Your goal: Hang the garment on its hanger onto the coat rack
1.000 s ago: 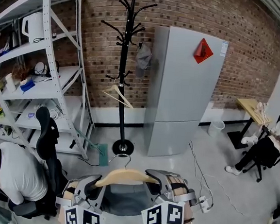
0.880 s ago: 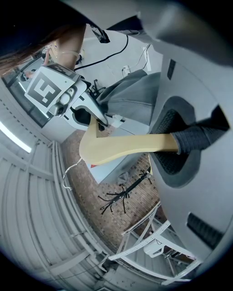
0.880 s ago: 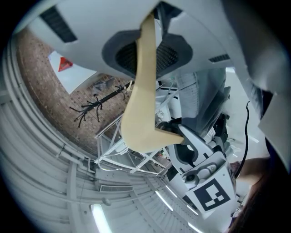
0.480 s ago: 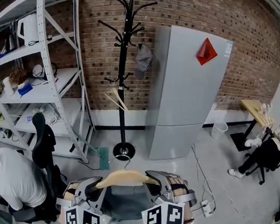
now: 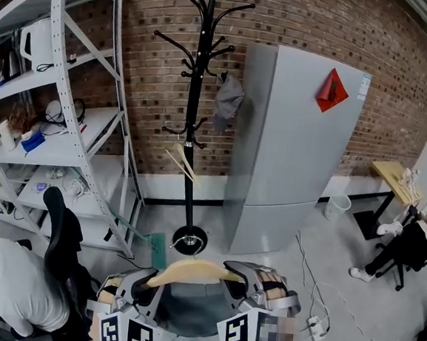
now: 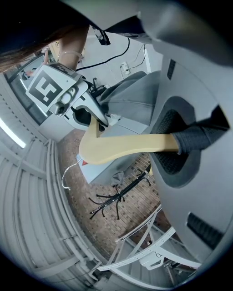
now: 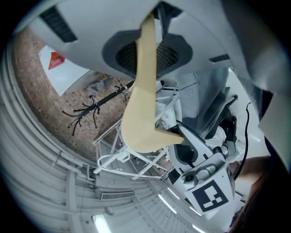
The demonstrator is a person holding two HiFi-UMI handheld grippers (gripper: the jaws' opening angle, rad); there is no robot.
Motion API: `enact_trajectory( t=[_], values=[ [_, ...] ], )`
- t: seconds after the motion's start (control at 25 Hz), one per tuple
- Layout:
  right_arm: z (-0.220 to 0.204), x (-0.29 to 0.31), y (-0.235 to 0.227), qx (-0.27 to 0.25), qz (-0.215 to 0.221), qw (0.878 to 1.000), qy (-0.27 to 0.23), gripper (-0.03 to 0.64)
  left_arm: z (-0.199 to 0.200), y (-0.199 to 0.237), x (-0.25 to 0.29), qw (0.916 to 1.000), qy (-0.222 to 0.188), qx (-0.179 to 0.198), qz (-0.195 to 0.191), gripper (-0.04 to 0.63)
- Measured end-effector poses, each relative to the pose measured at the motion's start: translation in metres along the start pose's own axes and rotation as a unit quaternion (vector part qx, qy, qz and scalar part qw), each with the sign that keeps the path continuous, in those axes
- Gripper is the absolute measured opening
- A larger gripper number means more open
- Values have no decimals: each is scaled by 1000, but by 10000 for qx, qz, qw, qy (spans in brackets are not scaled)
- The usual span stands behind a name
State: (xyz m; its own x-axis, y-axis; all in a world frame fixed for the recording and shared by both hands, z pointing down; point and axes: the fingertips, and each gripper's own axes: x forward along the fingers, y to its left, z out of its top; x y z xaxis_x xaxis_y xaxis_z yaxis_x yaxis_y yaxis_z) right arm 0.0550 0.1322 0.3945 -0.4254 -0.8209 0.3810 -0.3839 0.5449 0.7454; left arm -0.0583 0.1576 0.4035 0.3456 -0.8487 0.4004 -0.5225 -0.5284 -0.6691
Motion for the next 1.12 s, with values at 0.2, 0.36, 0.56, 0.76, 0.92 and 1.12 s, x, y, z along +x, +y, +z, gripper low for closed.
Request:
enact_trajectory(
  t=[0.2, 0.36, 0.56, 0.76, 0.92, 1.12],
  values=[
    [9, 36, -17, -17, -16, 10000, 94, 64, -11, 31, 27, 10000, -52, -1, -62, 71],
    [17, 65, -28, -37, -40, 9999, 127, 64, -23, 55, 47, 9999, -107, 1, -78, 71],
    [25, 98, -38, -28, -69, 9997, 222, 64, -40, 78, 69, 9998, -145, 36, -148, 71],
    [25, 126, -43, 19, -86, 9995, 289, 64, -54, 94, 92, 9996, -153, 56, -227, 71],
    [21, 143, -49, 65, -94, 9993, 365, 64, -58, 103, 110, 9994, -186, 49, -284, 71],
    [20, 169, -62, 50, -65, 9993, 367, 64, -64, 119, 133, 9994, -160, 30, -293, 71]
  ],
)
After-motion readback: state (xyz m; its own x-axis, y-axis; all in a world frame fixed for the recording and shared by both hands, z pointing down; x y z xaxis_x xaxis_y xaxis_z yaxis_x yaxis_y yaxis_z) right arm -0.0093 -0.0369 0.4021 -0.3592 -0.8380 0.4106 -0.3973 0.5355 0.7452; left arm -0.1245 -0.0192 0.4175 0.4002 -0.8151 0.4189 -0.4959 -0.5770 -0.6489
